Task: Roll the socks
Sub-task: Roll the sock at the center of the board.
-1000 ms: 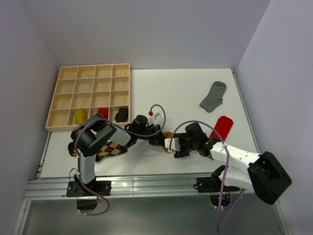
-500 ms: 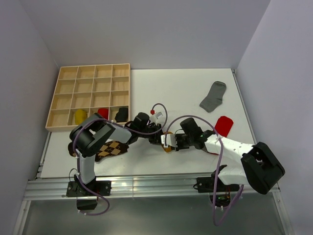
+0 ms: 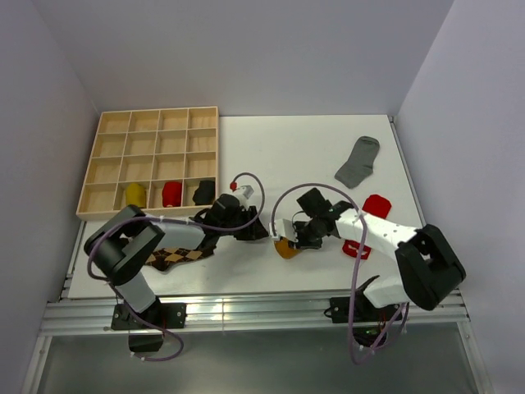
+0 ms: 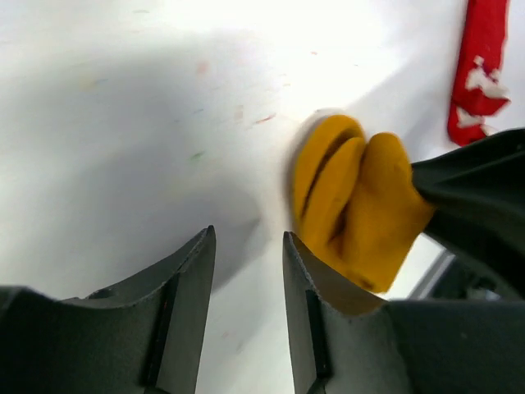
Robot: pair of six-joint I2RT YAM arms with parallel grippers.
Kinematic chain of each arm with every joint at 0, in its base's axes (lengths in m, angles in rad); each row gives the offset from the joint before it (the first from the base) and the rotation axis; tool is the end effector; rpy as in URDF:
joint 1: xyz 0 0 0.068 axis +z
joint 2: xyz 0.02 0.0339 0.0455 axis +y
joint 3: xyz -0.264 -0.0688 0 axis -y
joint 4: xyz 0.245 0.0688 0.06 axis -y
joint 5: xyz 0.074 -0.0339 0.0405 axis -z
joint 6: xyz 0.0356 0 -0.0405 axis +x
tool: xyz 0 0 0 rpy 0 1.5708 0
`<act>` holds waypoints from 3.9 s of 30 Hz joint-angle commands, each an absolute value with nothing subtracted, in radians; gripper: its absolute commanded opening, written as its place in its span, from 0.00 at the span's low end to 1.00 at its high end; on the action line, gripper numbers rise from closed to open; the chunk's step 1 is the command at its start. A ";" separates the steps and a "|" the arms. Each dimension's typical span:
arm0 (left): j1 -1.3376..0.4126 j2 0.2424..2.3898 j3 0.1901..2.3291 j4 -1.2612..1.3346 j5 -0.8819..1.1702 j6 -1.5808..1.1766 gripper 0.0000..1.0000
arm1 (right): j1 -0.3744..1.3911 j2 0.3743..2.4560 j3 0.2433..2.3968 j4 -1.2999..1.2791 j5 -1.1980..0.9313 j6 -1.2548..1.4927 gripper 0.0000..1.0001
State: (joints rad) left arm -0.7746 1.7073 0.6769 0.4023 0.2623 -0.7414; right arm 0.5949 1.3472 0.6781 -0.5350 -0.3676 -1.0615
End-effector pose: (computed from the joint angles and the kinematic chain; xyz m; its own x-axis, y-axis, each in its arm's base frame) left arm 0.2230 -0.2312 0.1321 -0.8672 -0.0639 -0.4939 0.3252 0.6784 -0.6588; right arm 0.1827 0.1391 0.1659 0.1728 -0.8668 -0.4677 -0.9820 -0.1152 -0.1495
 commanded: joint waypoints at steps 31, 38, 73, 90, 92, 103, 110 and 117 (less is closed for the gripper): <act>-1.285 1.695 0.733 0.558 -0.498 -0.347 0.52 | 0.546 1.845 1.180 -1.071 -0.411 -0.976 0.33; -1.267 1.750 0.764 0.578 -0.425 -0.334 0.52 | 0.546 1.871 1.203 -1.083 -0.432 -0.973 0.33; -0.904 1.862 0.724 0.499 0.262 -0.595 0.00 | 0.184 1.117 0.726 -0.551 -0.649 -1.063 0.70; -0.831 1.994 0.871 0.331 0.452 -0.603 0.00 | 0.442 0.945 0.425 -0.252 -0.411 -1.181 0.76; -0.825 2.000 0.887 0.305 0.468 -0.594 0.00 | 0.448 0.966 0.426 -0.227 -0.387 -1.190 0.76; -0.792 2.036 0.948 0.232 0.549 -0.572 0.00 | 0.476 1.091 0.472 -0.178 -0.354 -1.216 0.75; -0.775 2.074 0.983 0.213 0.601 -0.564 0.00 | 0.503 1.160 0.489 -0.152 -0.333 -1.210 0.74; -0.752 2.095 1.003 0.216 0.644 -0.580 0.00 | 0.505 1.319 0.577 -0.212 -0.305 -1.206 0.62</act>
State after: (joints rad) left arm -0.7547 2.0281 1.0222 0.3717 0.6941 -0.6254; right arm 0.4984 1.2591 0.5083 -0.1890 -0.3252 -1.2068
